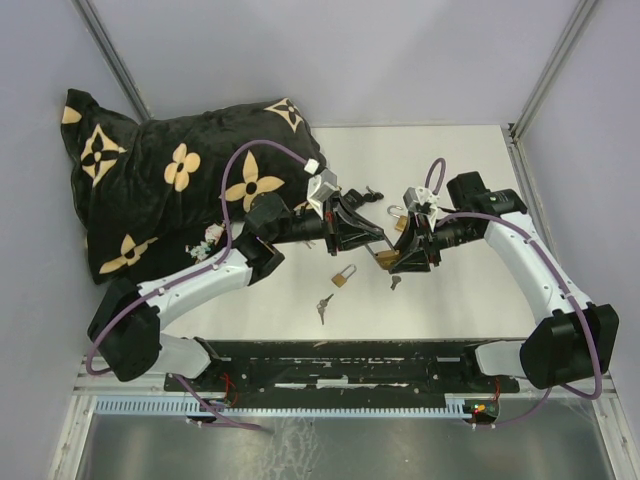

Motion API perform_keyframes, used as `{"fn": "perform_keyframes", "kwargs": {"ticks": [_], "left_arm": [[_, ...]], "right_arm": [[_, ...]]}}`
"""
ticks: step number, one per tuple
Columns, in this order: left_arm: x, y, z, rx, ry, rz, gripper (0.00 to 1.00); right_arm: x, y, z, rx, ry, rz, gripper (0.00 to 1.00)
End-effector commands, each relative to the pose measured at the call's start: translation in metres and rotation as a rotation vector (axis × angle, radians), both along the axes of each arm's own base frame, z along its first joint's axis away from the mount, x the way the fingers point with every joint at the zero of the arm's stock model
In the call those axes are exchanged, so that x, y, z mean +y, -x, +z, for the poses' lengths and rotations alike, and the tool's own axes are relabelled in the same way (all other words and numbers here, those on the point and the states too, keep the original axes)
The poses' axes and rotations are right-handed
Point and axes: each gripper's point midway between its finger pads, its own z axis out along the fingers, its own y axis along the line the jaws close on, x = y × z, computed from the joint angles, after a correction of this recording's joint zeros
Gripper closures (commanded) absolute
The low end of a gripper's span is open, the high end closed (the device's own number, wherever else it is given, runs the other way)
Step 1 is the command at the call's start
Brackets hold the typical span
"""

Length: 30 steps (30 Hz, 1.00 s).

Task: Lock with the key
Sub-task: Lock the lock.

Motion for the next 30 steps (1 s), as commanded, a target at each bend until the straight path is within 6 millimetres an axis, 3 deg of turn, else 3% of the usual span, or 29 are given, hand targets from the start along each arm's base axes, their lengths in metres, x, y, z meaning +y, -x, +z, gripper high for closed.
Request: {"fn": "perform_keyframes", "kwargs": {"ticks": [1, 7, 12, 17, 22, 26, 30], "left_arm": [[0.0, 0.015, 0.026, -0.055, 0.087, -0.048, 0.97], [-0.002, 0.013, 0.017, -0.051, 0.072, -0.048, 0.97], [-0.004, 0.011, -0.002, -0.071, 0.063, -0.043, 0.97], [-0.008, 0.012, -0.045, -0.129, -0.002, -0.053, 0.97], [-0.009, 0.013, -0.098, -0.146, -0.082, -0.049, 0.96], [-0.009, 0.01, -0.132, -0.115, -0.133, -0.035, 0.9], [-0.008, 0.007, -0.153, -0.111, -0.147, -0.008, 0.81]], "right_arm": [[0.003, -0.009, 0.011, -0.074, -0.011, 0.005, 0.57], [-0.001, -0.019, 0.002, -0.101, 0.049, -0.039, 0.58], [-0.011, -0.026, -0.02, -0.164, 0.145, -0.062, 0.81], [-0.026, -0.019, -0.06, -0.231, 0.246, 0.043, 0.91], [-0.04, -0.028, -0.096, -0.236, 0.364, 0.084, 0.95], [-0.045, -0.033, -0.119, -0.238, 0.424, 0.096, 0.98], [-0.048, -0.039, -0.141, -0.25, 0.471, 0.08, 0.98]]}}
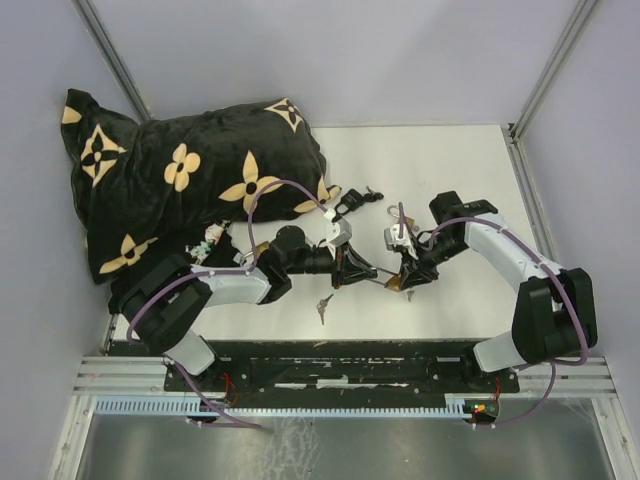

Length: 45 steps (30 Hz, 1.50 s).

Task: Lock with the key
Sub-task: Lock the lock.

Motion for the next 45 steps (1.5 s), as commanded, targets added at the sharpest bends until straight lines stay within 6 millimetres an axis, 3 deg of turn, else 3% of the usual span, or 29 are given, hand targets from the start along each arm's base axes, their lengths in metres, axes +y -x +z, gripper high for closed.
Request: {"fn": "perform_keyframes", "kwargs": {"ticks": [1, 9, 20, 28, 32, 39, 45], "left_arm": [[-0.001, 0.005, 0.002, -0.117, 0.058, -0.026, 0.81], [0.001, 0.007, -0.026, -0.078, 0.064, -0.017, 0.87], [0.0, 0.006, -0.052, -0.014, 0.074, -0.001, 0.93], [-0.007, 0.003, -0.064, -0.049, 0.017, 0.033, 0.95], [-0.011, 0.004, -0.069, -0.071, -0.024, 0.044, 0.92], [-0.013, 0.002, -0.072, -0.072, -0.057, 0.06, 0.93], [-0.011, 0.0, -0.072, -0.077, -0.065, 0.078, 0.87]], "right_arm": [[-0.008, -0.024, -0.021, -0.116, 0.068, -0.011, 0.98], [-0.005, -0.028, -0.053, -0.087, 0.15, -0.019, 0.98], [-0.009, -0.021, -0.079, -0.069, 0.196, 0.023, 0.98], [-0.01, -0.014, -0.083, -0.059, 0.199, 0.054, 0.93], [-0.01, -0.009, -0.083, -0.055, 0.196, 0.081, 0.92], [-0.011, -0.005, -0.082, -0.048, 0.191, 0.105, 0.93], [-0.011, -0.003, -0.081, -0.046, 0.189, 0.117, 0.97]]}}
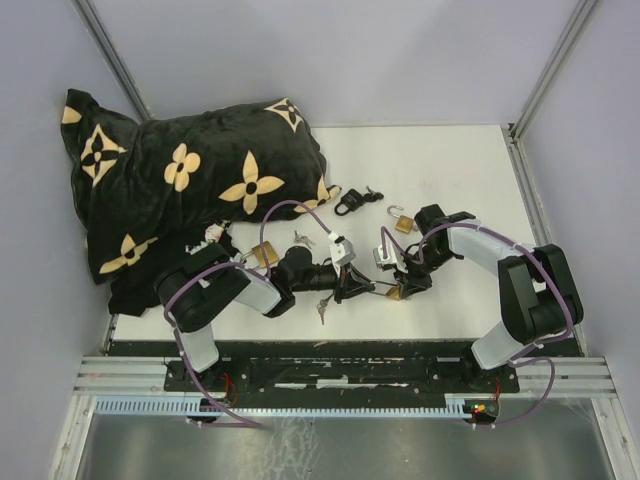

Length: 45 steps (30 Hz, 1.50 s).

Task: Lock with the key
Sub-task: Lock the lock.

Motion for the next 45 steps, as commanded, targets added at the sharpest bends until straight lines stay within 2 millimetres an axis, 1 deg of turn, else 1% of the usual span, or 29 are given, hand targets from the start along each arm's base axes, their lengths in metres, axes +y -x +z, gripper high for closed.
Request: {"fn": "perform_keyframes", "kwargs": {"ticks": [1, 7, 14, 17, 22, 25, 31, 34, 39, 45], "left_arm": [[-0.008, 0.001, 0.012, -0.073, 0.008, -0.002, 0.86], [-0.006, -0.001, 0.013, -0.082, 0.008, 0.014, 0.86], [-0.003, 0.001, 0.006, -0.104, -0.026, 0.013, 0.85], [-0.003, 0.005, -0.001, -0.101, -0.05, -0.017, 0.87], [-0.005, 0.013, -0.006, -0.092, -0.069, -0.078, 0.97], [-0.006, 0.018, -0.011, -0.077, -0.083, -0.112, 0.97], [-0.011, 0.026, -0.027, -0.069, -0.125, -0.141, 0.97], [-0.014, 0.029, -0.035, -0.063, -0.14, -0.145, 0.97], [-0.02, 0.031, -0.043, -0.056, -0.142, -0.157, 0.97], [-0.022, 0.041, -0.063, -0.032, -0.191, -0.191, 0.97]], "right_arm": [[-0.001, 0.003, -0.003, -0.004, 0.009, 0.033, 0.98], [-0.001, 0.005, -0.006, 0.0, 0.008, 0.042, 0.98], [-0.001, 0.004, -0.006, -0.005, 0.007, 0.039, 0.98], [-0.001, 0.004, -0.006, -0.003, 0.008, 0.038, 0.98], [-0.001, 0.003, -0.006, -0.008, 0.008, 0.034, 0.98], [-0.001, 0.003, -0.007, -0.018, 0.008, 0.031, 0.98], [-0.002, 0.001, -0.007, -0.061, -0.003, 0.033, 0.98], [-0.001, 0.003, -0.009, -0.055, 0.003, 0.039, 0.98], [-0.001, 0.003, -0.011, -0.044, 0.02, 0.037, 0.98], [0.0, 0.0, -0.012, -0.041, 0.026, 0.014, 0.99]]}}
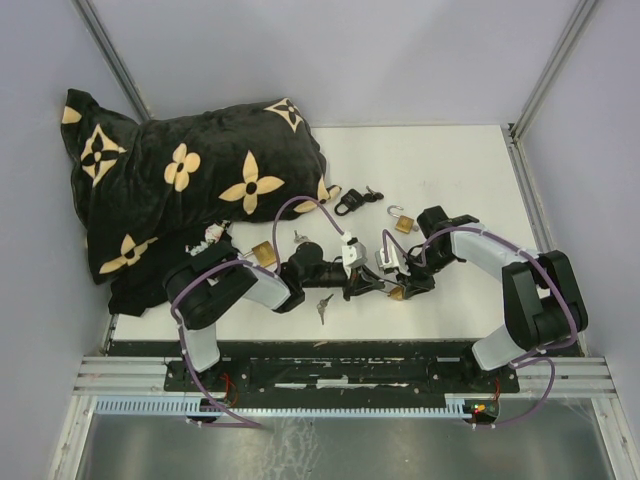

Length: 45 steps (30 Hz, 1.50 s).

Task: Lock with the key
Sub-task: Lock the lock.

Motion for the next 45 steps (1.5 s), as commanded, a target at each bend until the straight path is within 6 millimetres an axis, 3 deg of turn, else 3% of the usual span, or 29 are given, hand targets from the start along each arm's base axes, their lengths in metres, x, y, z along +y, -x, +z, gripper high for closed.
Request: {"fn": "perform_keyframes", "kwargs": {"ticks": [1, 9, 20, 32, 42, 45], "left_arm": [[0.0, 0.044, -0.069, 0.092, -0.203, -0.109, 0.97], [0.015, 0.063, -0.1, 0.134, -0.298, -0.119, 0.97], [0.022, 0.068, -0.125, 0.175, -0.365, -0.111, 0.97], [0.015, 0.075, -0.131, 0.2, -0.37, -0.16, 0.97], [0.012, 0.095, -0.147, 0.241, -0.36, -0.185, 0.97], [0.007, 0.093, -0.142, 0.25, -0.326, -0.16, 0.97]], "right_arm": [[0.006, -0.001, -0.011, -0.001, 0.007, 0.004, 0.98], [0.007, -0.007, -0.012, -0.007, 0.012, -0.03, 0.98], [0.008, -0.01, -0.011, -0.006, 0.015, -0.047, 0.98], [0.007, -0.011, -0.011, -0.013, 0.015, -0.048, 0.98], [0.007, -0.012, -0.013, -0.006, 0.018, -0.054, 0.98], [0.008, -0.012, -0.013, -0.003, 0.018, -0.054, 0.98]]}}
